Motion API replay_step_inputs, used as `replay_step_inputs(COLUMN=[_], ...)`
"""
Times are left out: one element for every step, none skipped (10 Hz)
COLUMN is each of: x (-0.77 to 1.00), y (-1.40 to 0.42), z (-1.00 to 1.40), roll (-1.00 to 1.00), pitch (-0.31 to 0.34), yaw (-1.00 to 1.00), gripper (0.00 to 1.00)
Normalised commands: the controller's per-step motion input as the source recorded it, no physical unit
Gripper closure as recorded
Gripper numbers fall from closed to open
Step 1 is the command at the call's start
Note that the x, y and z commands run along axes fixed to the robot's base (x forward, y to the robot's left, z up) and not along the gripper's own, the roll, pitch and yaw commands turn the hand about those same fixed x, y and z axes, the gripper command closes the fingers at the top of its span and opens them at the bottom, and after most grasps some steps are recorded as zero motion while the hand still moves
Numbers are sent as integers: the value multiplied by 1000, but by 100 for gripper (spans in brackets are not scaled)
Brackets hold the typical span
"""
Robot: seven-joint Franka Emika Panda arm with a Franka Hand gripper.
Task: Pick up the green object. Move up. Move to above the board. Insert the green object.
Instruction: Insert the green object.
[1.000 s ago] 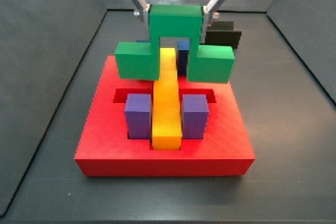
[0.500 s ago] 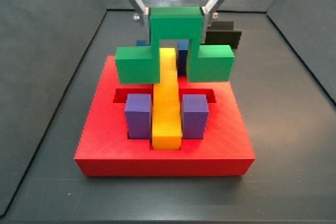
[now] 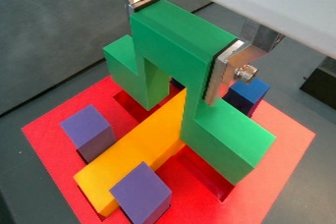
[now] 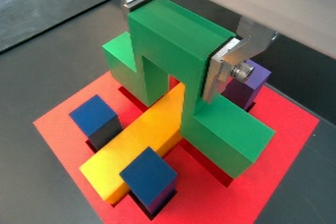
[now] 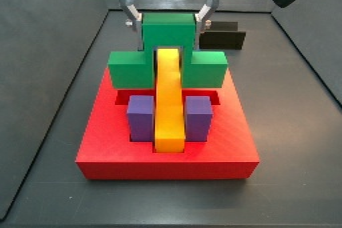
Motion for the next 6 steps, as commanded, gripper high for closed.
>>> replay_step_inputs(x=[206,94,23,0,0,0], y=[-80,0,0,0,0,0], z=[-131,-217,-257,-234,-51,-17], roll=[0,-47,-39,-9,80,97], pitch=[-96,-107,-110,-103,-14,0], yaw=[0,0,0,0,0,0], gripper=[100,100,100,100,100,100])
